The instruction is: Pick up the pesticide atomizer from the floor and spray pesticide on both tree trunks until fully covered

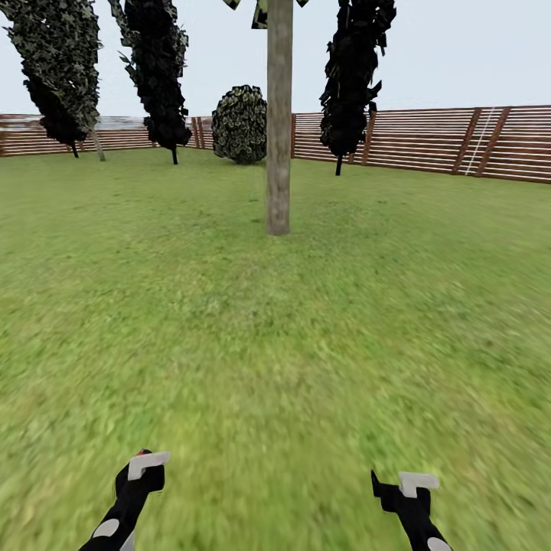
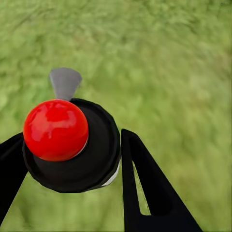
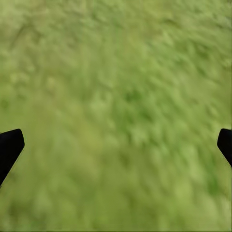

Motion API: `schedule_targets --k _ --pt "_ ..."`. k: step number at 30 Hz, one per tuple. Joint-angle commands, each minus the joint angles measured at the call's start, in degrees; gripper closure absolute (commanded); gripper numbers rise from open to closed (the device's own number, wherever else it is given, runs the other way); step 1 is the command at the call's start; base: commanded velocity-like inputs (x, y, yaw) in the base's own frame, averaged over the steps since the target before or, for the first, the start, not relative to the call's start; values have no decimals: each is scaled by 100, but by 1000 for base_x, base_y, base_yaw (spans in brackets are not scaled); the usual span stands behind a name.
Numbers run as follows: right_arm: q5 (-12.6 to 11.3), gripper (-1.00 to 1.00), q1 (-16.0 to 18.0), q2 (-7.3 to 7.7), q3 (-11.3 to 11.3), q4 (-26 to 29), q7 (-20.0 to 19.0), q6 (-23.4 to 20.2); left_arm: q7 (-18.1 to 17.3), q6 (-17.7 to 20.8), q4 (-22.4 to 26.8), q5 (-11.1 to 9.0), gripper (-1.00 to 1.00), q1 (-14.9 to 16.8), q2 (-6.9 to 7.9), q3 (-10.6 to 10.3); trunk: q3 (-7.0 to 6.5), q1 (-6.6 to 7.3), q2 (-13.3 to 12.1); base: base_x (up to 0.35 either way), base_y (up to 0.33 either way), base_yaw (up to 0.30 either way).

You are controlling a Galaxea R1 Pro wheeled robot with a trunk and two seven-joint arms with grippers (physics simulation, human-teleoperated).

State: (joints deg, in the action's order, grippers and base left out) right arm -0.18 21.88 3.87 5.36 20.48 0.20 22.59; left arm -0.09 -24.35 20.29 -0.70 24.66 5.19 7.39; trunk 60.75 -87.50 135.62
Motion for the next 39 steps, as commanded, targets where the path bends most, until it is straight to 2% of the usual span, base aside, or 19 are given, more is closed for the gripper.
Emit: schedule_targets --k 1,39 --pt "0 -100 0 0 0 0 0 0 0 0 1 0 100 1 0 0 0 0 0 339 0 0" --pt "0 -100 0 0 0 0 -2 0 0 -9 1 0 100 1 0 8 0 0 0 338 0 0"
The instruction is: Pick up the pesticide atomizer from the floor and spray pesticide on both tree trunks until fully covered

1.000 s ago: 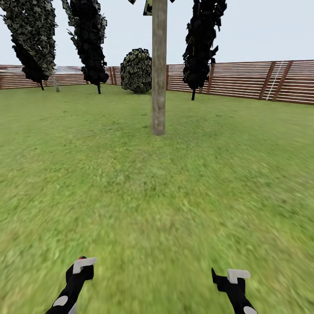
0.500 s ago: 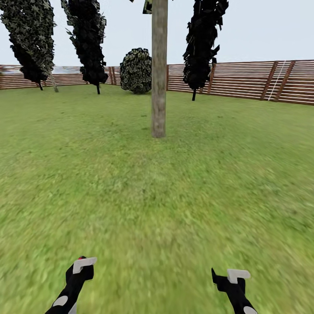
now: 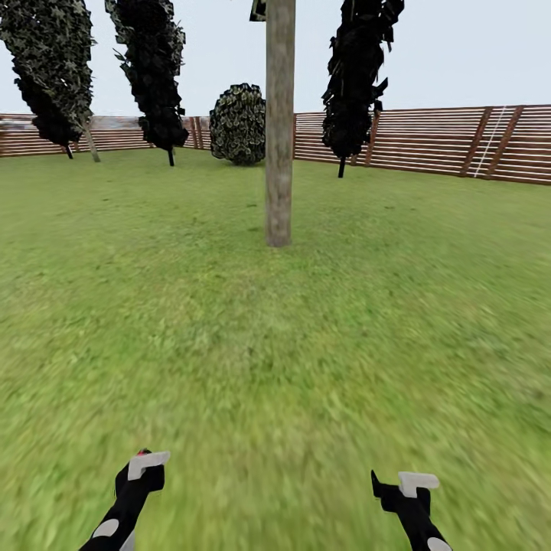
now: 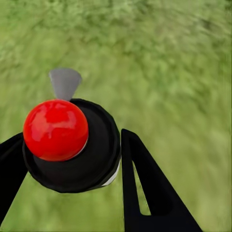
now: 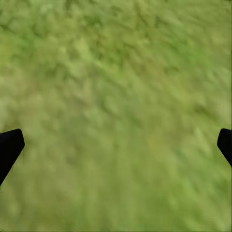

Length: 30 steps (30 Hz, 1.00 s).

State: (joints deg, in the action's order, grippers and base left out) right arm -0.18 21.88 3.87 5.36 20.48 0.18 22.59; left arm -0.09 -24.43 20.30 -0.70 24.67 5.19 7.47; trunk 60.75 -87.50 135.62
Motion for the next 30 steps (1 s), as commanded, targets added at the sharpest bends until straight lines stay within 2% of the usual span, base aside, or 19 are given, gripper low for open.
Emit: schedule_targets --k 1,30 --pt "0 -100 0 0 0 0 0 0 0 0 1 0 100 0 3 -1 0 0 0 338 0 0" --pt "10 -100 0 6 0 0 -5 0 0 0 1 0 100 -3 2 -6 0 0 0 338 0 0"
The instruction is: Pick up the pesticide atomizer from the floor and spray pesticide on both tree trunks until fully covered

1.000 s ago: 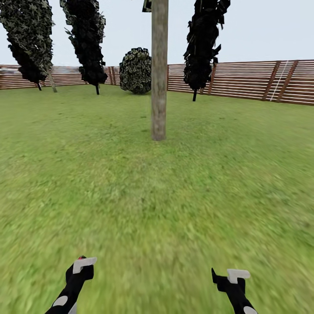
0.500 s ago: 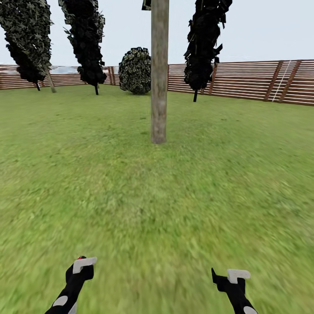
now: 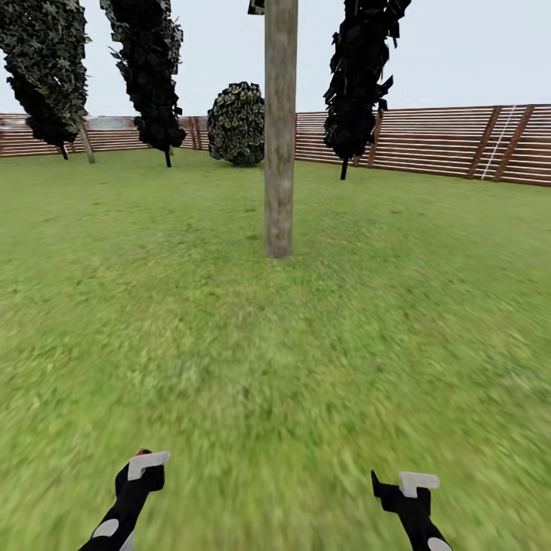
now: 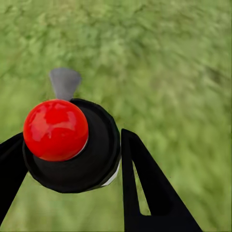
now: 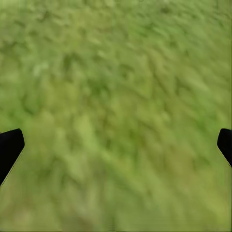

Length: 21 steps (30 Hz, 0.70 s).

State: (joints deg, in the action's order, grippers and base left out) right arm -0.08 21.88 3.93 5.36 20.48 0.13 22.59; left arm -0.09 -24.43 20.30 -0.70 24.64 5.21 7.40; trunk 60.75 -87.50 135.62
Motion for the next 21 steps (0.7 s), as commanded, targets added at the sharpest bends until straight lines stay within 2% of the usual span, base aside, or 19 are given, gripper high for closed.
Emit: schedule_targets --k 1,21 --pt "0 -100 0 13 0 0 -11 -4 0 0 1 0 100 3 0 2 0 0 0 338 0 0" --pt "-1 -100 0 6 -8 0 4 0 0 0 1 0 100 2 -3 -2 0 0 0 338 0 0"
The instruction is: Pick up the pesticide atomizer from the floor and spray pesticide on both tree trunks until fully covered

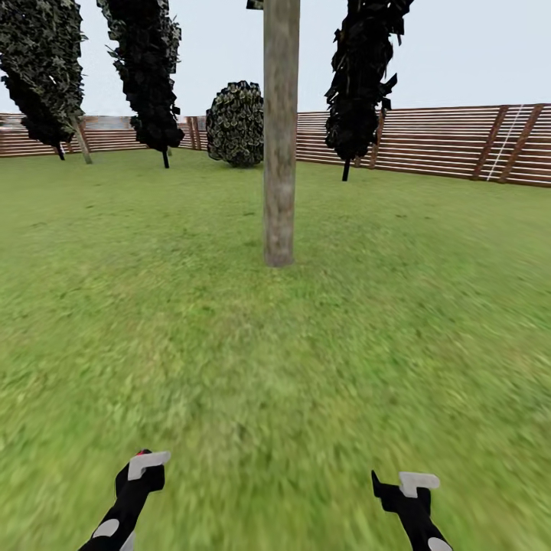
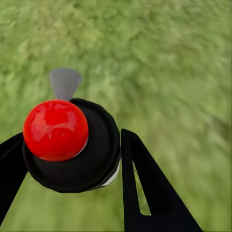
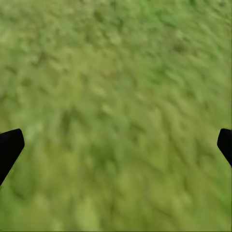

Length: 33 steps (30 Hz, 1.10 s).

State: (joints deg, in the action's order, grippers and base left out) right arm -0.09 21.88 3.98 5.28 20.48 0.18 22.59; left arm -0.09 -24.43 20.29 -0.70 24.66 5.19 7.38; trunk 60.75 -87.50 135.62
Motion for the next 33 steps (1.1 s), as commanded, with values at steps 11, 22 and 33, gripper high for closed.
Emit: schedule_targets --k 11,22,33 --pt "0 -100 0 -6 0 0 0 0 0 2 1 0 100 1 1 0 0 0 0 338 0 0" --pt "0 -100 0 -11 0 0 0 0 0 0 1 0 100 2 0 0 0 0 0 338 0 0" --pt "0 -100 0 -12 0 0 0 0 0 -1 1 0 100 1 1 3 0 0 0 338 0 0"
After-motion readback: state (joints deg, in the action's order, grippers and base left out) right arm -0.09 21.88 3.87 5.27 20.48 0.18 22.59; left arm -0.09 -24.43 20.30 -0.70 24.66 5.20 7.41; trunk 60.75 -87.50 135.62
